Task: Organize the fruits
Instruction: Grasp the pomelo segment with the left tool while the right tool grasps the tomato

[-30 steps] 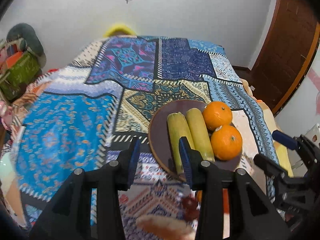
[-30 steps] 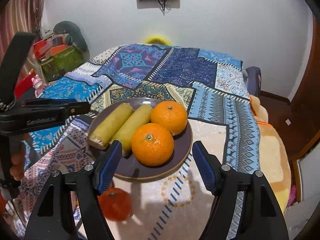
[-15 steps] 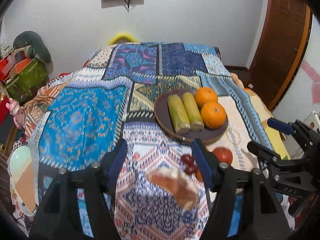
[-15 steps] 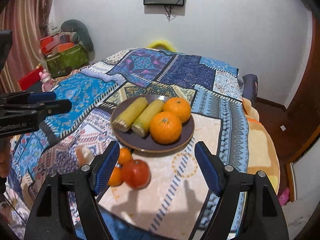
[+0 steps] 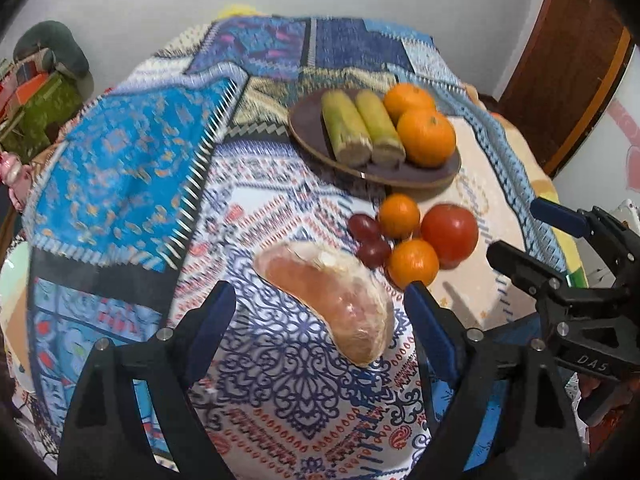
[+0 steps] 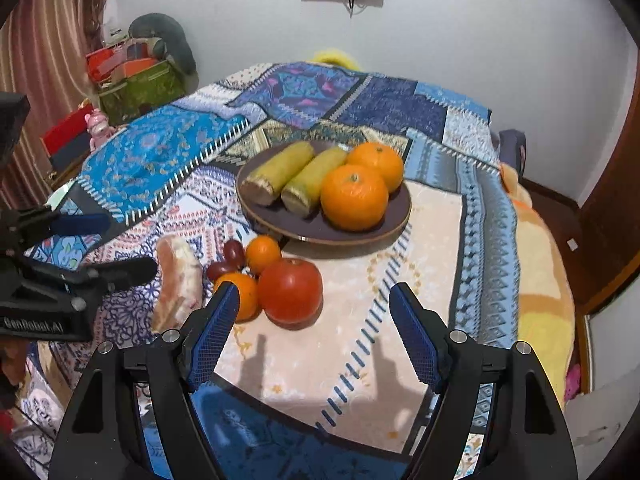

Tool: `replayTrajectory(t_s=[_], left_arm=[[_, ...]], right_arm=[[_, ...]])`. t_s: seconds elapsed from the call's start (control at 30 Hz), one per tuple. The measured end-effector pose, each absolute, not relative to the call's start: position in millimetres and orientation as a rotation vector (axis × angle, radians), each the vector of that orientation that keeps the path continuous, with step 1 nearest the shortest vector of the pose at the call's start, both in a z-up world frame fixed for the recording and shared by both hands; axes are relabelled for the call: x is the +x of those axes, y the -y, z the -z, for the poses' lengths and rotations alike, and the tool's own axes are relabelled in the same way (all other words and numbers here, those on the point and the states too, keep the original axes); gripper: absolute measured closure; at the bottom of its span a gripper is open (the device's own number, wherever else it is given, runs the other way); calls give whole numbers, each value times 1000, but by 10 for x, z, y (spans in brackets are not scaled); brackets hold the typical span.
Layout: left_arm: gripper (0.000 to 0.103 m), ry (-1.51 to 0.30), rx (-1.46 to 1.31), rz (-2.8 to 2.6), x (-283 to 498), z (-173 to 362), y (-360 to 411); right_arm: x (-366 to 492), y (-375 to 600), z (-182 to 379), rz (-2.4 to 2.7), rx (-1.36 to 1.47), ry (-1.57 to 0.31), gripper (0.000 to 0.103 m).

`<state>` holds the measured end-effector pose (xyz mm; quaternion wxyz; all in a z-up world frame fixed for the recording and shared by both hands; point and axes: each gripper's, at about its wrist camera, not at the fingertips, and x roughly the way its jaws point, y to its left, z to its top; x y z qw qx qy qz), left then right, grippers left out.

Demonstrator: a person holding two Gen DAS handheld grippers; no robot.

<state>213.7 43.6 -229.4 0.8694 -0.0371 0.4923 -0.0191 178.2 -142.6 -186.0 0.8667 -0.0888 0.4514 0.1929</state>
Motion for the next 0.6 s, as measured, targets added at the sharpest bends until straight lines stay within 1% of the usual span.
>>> replayTrajectory(t_s=[0.27,0.33,0.4,0.47,0.6], left_arm=[[16,-1081,-19,72,2204,2602,-297],[16,-1086,-15,66,2222,2663,-313],[16,-1076,-24,78,2213,2670,-337],[16,-1071,-24,79,2183,2664,-376],[16,-1061,-23,56,2060,2664,-554]], right_arm=[[1911,1411,2051,-446,-123,-996,30],[1958,1394,2096,-454,-110,-1009,33],[2005,1381,2143,-463,-95,-1025,40],[2044,1370,2181,-472,-81,-1041,42],[2084,1350,2227,-494,-50,-1062,43]])
